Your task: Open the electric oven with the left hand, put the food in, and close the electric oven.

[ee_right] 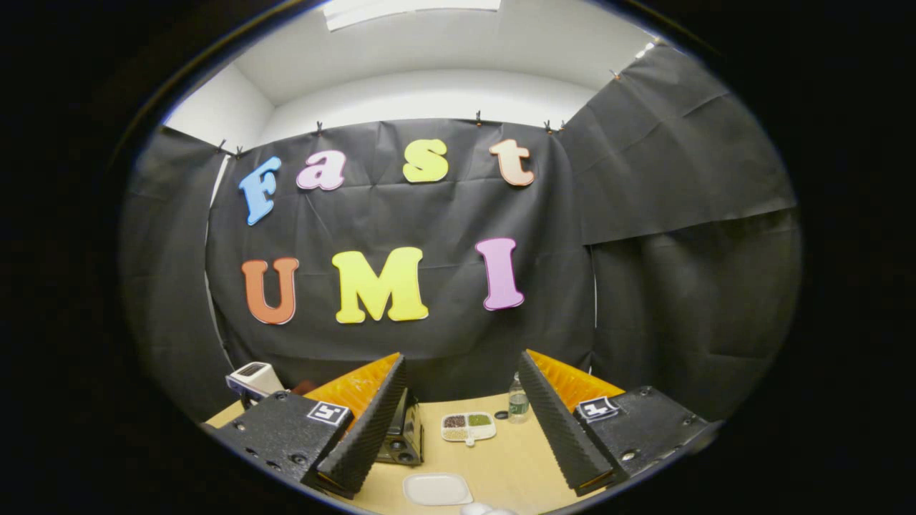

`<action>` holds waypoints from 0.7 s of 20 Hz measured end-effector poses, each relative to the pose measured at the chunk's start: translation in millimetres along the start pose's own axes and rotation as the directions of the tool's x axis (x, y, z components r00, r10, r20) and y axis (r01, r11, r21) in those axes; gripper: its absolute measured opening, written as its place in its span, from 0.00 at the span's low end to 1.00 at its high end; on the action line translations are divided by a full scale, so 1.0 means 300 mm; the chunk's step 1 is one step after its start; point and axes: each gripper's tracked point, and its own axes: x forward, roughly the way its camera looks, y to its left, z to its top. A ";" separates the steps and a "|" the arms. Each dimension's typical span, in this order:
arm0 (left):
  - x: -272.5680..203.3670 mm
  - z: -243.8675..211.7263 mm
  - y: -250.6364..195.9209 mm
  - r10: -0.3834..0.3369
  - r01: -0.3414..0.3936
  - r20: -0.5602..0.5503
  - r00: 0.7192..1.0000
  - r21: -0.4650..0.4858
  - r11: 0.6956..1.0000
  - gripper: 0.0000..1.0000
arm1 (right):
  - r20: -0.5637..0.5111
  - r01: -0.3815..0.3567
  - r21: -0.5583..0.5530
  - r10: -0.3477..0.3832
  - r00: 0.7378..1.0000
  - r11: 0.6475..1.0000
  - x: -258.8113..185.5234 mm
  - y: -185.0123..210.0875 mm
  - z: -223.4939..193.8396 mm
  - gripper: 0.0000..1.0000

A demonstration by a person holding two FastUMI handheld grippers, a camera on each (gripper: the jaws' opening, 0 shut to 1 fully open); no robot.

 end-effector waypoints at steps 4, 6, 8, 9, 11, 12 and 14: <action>-0.170 0.131 0.023 0.003 -0.002 0.066 0.998 -0.011 1.000 0.95 | 0.020 -0.034 0.007 0.034 0.999 0.999 -0.005 0.045 0.056 0.96; -0.260 0.206 0.053 0.014 -0.014 0.099 0.995 -0.008 1.000 0.95 | 0.035 -0.058 0.007 0.057 0.998 0.998 -0.013 0.068 0.095 0.96; -0.355 0.285 0.113 0.035 -0.034 0.139 0.990 -0.012 0.999 0.95 | 0.038 -0.056 -0.012 0.056 0.998 0.998 -0.019 0.062 0.115 0.96; -0.391 0.339 0.111 0.047 -0.046 0.157 0.987 -0.012 0.999 0.95 | 0.036 -0.062 -0.022 0.063 0.997 0.998 -0.026 0.066 0.118 0.96; -0.480 0.440 0.149 0.063 -0.059 0.199 0.978 -0.026 0.998 0.91 | 0.034 -0.074 -0.034 0.075 0.997 0.997 -0.029 0.076 0.136 0.96; -0.521 0.480 0.173 0.076 -0.071 0.219 0.973 -0.033 0.997 0.95 | 0.038 -0.074 -0.035 0.076 0.996 0.997 -0.033 0.074 0.141 0.96; -0.610 0.550 0.219 0.100 -0.091 0.242 0.965 -0.048 0.995 0.95 | 0.031 -0.085 -0.030 0.086 0.996 0.996 -0.050 0.085 0.144 0.96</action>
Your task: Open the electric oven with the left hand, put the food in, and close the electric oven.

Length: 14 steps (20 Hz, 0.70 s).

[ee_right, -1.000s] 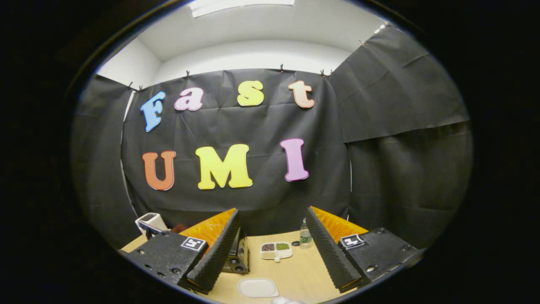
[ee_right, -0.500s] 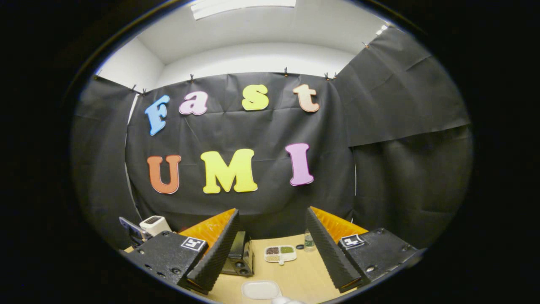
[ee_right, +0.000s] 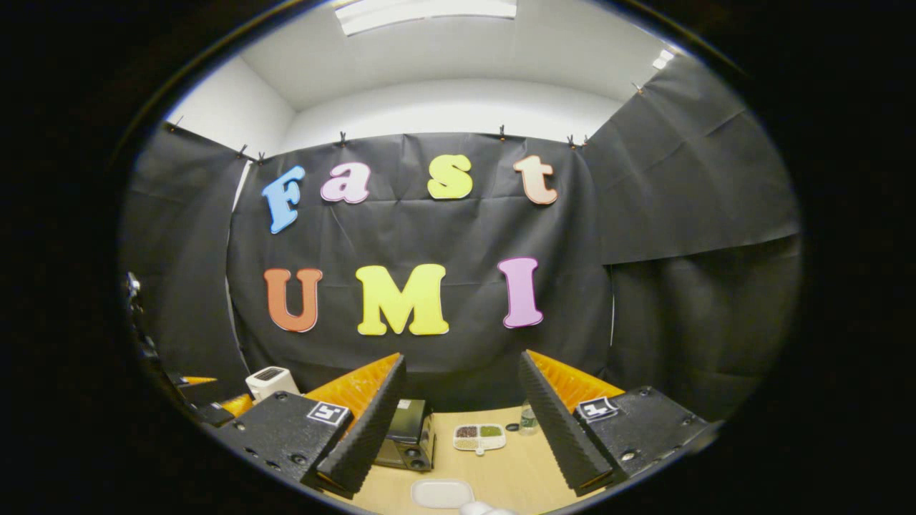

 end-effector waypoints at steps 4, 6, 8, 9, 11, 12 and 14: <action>-0.106 0.178 0.068 0.044 -0.044 0.060 0.997 -0.013 0.999 0.95 | -0.038 -0.023 -0.019 0.023 0.999 1.000 -0.031 0.030 -0.016 0.96; -0.147 0.230 0.067 0.047 -0.045 0.074 0.996 -0.031 0.998 0.95 | -0.025 -0.043 -0.027 0.042 0.999 0.999 -0.046 0.061 -0.003 0.96; -0.174 0.268 0.076 0.056 -0.054 0.097 0.994 -0.017 0.998 0.94 | -0.025 -0.054 -0.036 0.053 0.998 0.998 -0.066 0.079 -0.006 0.96; -0.192 0.279 0.081 0.057 -0.056 0.101 0.993 -0.008 0.998 0.94 | -0.032 -0.064 -0.031 0.063 0.998 0.997 -0.077 0.092 -0.011 0.96; -0.221 0.289 0.072 0.053 -0.051 0.106 0.993 -0.020 0.998 0.87 | -0.040 -0.076 -0.014 0.076 0.996 0.997 -0.091 0.107 -0.015 0.96; -0.227 0.291 0.070 0.053 -0.051 0.105 0.993 -0.027 0.998 0.87 | -0.040 -0.078 -0.013 0.077 0.996 0.997 -0.093 0.107 -0.012 0.96; -0.249 0.294 0.089 0.067 -0.064 0.105 0.992 -0.028 0.998 0.87 | -0.042 -0.076 -0.027 0.075 0.996 0.997 -0.106 0.105 -0.014 0.96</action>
